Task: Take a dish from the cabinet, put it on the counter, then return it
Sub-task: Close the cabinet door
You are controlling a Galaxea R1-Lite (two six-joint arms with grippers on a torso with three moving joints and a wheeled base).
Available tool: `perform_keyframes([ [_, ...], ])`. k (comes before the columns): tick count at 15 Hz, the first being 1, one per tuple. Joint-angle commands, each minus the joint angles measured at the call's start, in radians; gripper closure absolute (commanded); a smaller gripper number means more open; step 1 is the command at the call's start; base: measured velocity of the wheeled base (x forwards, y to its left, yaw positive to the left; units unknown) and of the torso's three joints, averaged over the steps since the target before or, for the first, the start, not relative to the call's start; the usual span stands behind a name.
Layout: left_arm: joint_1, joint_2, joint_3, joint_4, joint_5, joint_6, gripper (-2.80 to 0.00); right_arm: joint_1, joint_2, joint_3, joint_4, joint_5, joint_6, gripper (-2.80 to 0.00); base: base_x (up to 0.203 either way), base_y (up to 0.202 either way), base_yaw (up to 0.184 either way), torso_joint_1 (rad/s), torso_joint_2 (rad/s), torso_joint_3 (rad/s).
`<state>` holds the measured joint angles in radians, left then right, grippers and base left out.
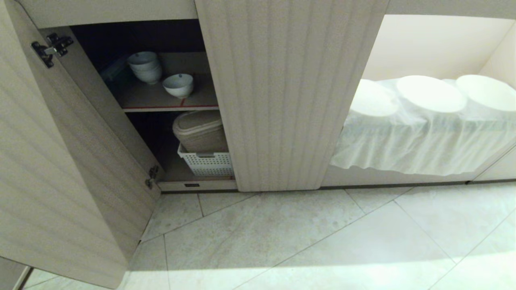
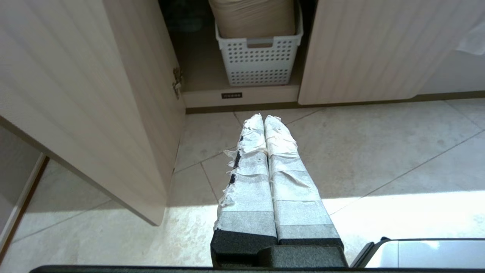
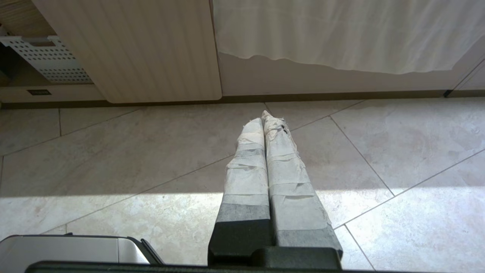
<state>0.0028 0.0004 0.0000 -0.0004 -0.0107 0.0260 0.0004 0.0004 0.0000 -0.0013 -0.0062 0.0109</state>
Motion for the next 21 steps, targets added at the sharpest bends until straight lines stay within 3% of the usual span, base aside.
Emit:
perform_keyframes([
  [1, 0.0, 0.0, 0.0, 0.0, 0.0, 0.0, 0.0, 0.001, 0.0, 0.0, 0.0, 0.0, 0.0, 0.0, 0.0, 0.0, 0.0, 0.0, 0.0, 0.0],
  [21, 0.0, 0.0, 0.0, 0.0, 0.002, 0.005, 0.0, 0.001, 0.0, 0.0, 0.0, 0.0, 0.0, 0.0, 0.0, 0.0, 0.0, 0.0, 0.0, 0.0],
])
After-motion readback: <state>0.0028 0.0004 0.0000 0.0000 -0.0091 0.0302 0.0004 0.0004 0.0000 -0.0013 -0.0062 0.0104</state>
